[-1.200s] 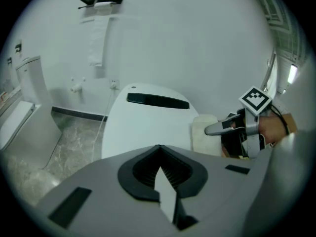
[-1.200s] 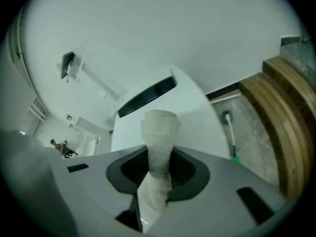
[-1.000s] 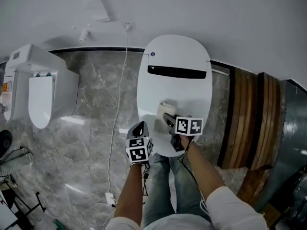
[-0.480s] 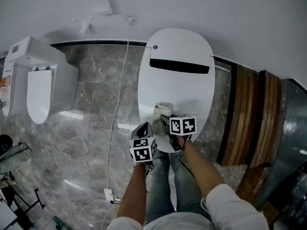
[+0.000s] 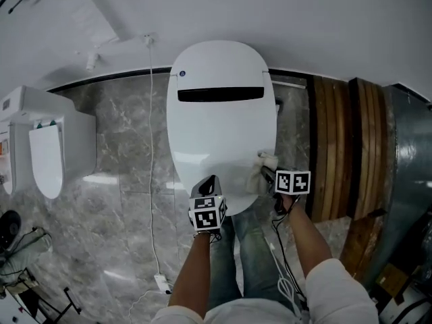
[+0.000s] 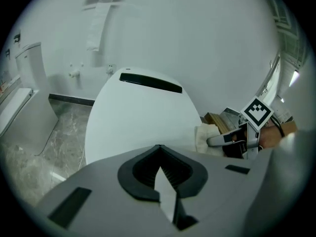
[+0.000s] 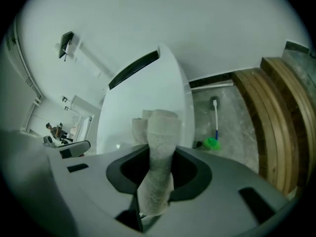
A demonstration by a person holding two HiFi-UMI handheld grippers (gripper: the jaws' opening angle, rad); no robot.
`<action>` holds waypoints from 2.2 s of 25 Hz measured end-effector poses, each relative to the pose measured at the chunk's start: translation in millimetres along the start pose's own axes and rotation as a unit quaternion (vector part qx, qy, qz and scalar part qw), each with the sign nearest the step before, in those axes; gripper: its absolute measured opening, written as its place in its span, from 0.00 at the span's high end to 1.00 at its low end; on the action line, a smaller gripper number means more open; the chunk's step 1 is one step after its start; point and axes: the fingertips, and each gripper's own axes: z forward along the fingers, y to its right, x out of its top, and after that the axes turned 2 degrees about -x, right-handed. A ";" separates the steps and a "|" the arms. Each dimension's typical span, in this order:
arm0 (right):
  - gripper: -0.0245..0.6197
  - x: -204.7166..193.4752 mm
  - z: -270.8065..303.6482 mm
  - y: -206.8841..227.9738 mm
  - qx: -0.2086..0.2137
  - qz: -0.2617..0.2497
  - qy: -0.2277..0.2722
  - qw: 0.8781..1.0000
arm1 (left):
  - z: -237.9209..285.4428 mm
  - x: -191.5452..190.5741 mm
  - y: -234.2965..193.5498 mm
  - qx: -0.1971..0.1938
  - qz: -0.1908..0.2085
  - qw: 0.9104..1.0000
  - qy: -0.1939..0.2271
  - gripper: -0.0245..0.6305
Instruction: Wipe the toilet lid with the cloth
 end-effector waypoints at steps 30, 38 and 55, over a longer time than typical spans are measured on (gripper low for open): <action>0.82 -96.4 50.7 -152.3 0.112 -0.059 -0.059 0.990 | -48.6 -57.0 -51.4 0.046 -0.074 0.996 0.000 0.94; 0.82 -98.9 1.5 -37.1 0.035 -0.002 -0.028 0.999 | -12.5 -71.4 39.2 -0.030 -0.030 0.998 -0.046 0.94; 0.81 -59.5 -60.7 -63.4 -0.005 -0.011 0.034 0.999 | -85.2 2.1 48.6 0.000 0.006 1.000 0.023 0.94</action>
